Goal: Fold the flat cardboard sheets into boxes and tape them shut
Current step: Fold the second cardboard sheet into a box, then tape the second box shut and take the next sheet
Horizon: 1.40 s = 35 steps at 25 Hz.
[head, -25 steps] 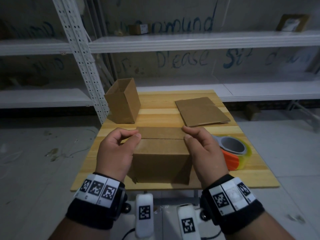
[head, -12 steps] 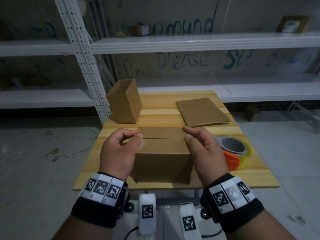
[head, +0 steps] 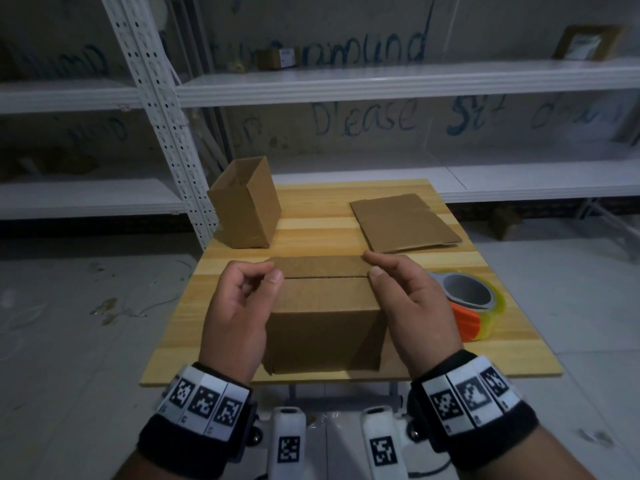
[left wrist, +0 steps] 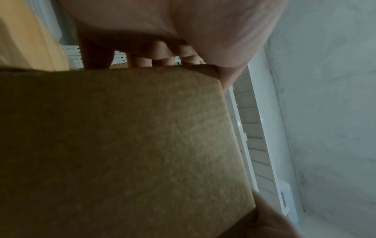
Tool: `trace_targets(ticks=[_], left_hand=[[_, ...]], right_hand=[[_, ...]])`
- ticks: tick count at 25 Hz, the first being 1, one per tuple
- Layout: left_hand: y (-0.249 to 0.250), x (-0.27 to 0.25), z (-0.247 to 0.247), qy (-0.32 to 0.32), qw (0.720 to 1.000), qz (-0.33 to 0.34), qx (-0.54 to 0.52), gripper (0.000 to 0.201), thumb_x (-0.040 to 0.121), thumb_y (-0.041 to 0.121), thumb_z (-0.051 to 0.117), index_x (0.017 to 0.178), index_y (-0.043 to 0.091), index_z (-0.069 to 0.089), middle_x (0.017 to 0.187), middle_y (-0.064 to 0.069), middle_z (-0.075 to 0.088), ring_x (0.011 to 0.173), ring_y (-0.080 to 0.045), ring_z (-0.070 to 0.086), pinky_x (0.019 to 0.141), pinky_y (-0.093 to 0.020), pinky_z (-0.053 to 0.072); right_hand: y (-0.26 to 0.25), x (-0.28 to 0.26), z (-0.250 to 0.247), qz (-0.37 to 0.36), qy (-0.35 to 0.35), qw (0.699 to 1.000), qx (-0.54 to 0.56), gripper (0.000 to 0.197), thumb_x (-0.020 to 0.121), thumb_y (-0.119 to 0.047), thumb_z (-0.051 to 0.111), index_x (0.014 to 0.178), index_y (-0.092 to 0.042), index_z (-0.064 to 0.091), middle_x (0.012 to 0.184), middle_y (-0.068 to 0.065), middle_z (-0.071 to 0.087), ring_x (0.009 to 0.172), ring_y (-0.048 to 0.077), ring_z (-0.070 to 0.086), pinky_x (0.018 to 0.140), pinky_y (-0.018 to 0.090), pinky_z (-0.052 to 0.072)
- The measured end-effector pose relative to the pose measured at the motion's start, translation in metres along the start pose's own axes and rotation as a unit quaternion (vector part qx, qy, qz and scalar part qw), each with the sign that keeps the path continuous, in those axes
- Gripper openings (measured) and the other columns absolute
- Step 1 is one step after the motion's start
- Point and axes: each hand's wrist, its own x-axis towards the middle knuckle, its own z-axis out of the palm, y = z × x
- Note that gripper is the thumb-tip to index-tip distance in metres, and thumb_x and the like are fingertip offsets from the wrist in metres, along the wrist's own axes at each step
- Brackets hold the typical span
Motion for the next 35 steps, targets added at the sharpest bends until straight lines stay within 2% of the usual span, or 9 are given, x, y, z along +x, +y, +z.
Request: trace_targets(ticks=[4, 7, 9, 12, 19, 25, 28, 31, 35], left_hand=[[-0.003, 0.007, 0.001, 0.015, 1.0, -0.007, -0.009, 0.017, 0.096, 0.026, 0.079, 0.096, 0.043, 0.075, 0.096, 0.011, 0.076, 0.097, -0.017, 0.072, 0.09, -0.044, 0.058], [-0.001, 0.007, 0.003, 0.024, 1.0, 0.01, -0.003, 0.014, 0.096, 0.02, 0.078, 0.097, 0.033, 0.074, 0.093, 0.007, 0.075, 0.086, 0.0, 0.069, 0.083, -0.034, 0.053], [0.0, 0.005, 0.003, 0.021, 0.999, 0.023, 0.011, 0.011, 0.097, 0.02, 0.077, 0.1, 0.03, 0.073, 0.092, 0.012, 0.074, 0.08, 0.007, 0.066, 0.08, -0.029, 0.049], [-0.001, 0.003, 0.005, 0.025, 0.999, 0.024, 0.009, 0.01, 0.098, 0.022, 0.076, 0.102, 0.03, 0.073, 0.089, 0.023, 0.073, 0.08, 0.007, 0.066, 0.079, -0.03, 0.049], [-0.001, 0.0, 0.005, 0.031, 0.999, 0.035, 0.008, 0.009, 0.1, 0.029, 0.073, 0.107, 0.035, 0.072, 0.094, 0.019, 0.074, 0.084, 0.002, 0.067, 0.08, -0.032, 0.052], [0.007, -0.005, 0.008, 0.028, 0.997, 0.052, 0.044, 0.017, 0.102, 0.035, 0.068, 0.119, 0.034, 0.07, 0.096, 0.027, 0.073, 0.086, 0.006, 0.068, 0.069, -0.012, 0.051], [0.011, -0.007, 0.01, 0.013, 0.996, 0.06, 0.057, 0.029, 0.103, 0.037, 0.065, 0.132, 0.033, 0.068, 0.103, 0.034, 0.073, 0.095, 0.014, 0.067, 0.071, -0.003, 0.05], [0.018, -0.009, 0.009, 0.012, 0.996, 0.058, 0.061, 0.041, 0.1, 0.047, 0.063, 0.141, 0.04, 0.064, 0.122, 0.031, 0.069, 0.112, 0.013, 0.066, 0.091, -0.02, 0.059], [0.025, -0.01, 0.004, 0.008, 0.996, 0.055, 0.069, 0.05, 0.09, 0.061, 0.061, 0.138, 0.05, 0.058, 0.137, 0.027, 0.063, 0.127, -0.001, 0.063, 0.105, -0.045, 0.058]], right_hand=[[0.005, 0.004, -0.014, -0.025, -0.001, 0.999, -0.025, 0.042, 0.104, -0.063, 0.045, 0.139, -0.048, 0.063, 0.131, -0.02, 0.07, 0.121, -0.002, 0.065, 0.101, 0.036, 0.057], [0.005, 0.016, -0.045, -0.036, 0.084, 0.989, -0.113, 0.036, 0.105, -0.052, 0.053, 0.136, -0.037, 0.066, 0.121, -0.013, 0.07, 0.114, 0.01, 0.066, 0.09, 0.033, 0.057], [0.016, 0.024, -0.067, -0.032, 0.082, 0.958, -0.274, 0.037, 0.099, -0.05, 0.066, 0.13, -0.031, 0.069, 0.115, -0.007, 0.069, 0.108, 0.014, 0.065, 0.084, 0.03, 0.054], [0.035, 0.031, -0.079, 0.016, 0.02, 0.887, -0.46, 0.058, 0.089, -0.061, 0.073, 0.138, -0.032, 0.061, 0.126, -0.001, 0.067, 0.118, 0.022, 0.061, 0.102, 0.046, 0.054], [0.043, 0.029, -0.073, -0.012, -0.017, 0.817, -0.576, 0.059, 0.097, -0.057, 0.064, 0.15, -0.038, 0.048, 0.129, -0.004, 0.075, 0.12, 0.022, 0.068, 0.112, 0.047, 0.049], [0.027, 0.022, -0.082, -0.009, 0.046, 0.923, -0.383, 0.06, 0.095, -0.044, 0.076, 0.15, -0.037, 0.053, 0.136, -0.002, 0.073, 0.117, 0.024, 0.07, 0.1, 0.042, 0.054], [0.015, 0.017, -0.089, -0.067, 0.062, 0.968, -0.235, 0.062, 0.092, -0.036, 0.081, 0.147, -0.043, 0.052, 0.124, -0.014, 0.066, 0.102, -0.003, 0.064, 0.083, 0.023, 0.054], [0.002, 0.009, -0.091, -0.14, 0.047, 0.969, -0.196, 0.065, 0.09, -0.033, 0.081, 0.144, -0.048, 0.049, 0.12, -0.033, 0.056, 0.103, -0.017, 0.059, 0.072, 0.01, 0.055], [-0.007, 0.0, -0.089, -0.208, 0.035, 0.961, -0.177, 0.064, 0.085, -0.045, 0.076, 0.143, -0.046, 0.051, 0.131, -0.034, 0.055, 0.114, -0.025, 0.056, 0.085, -0.001, 0.049]])
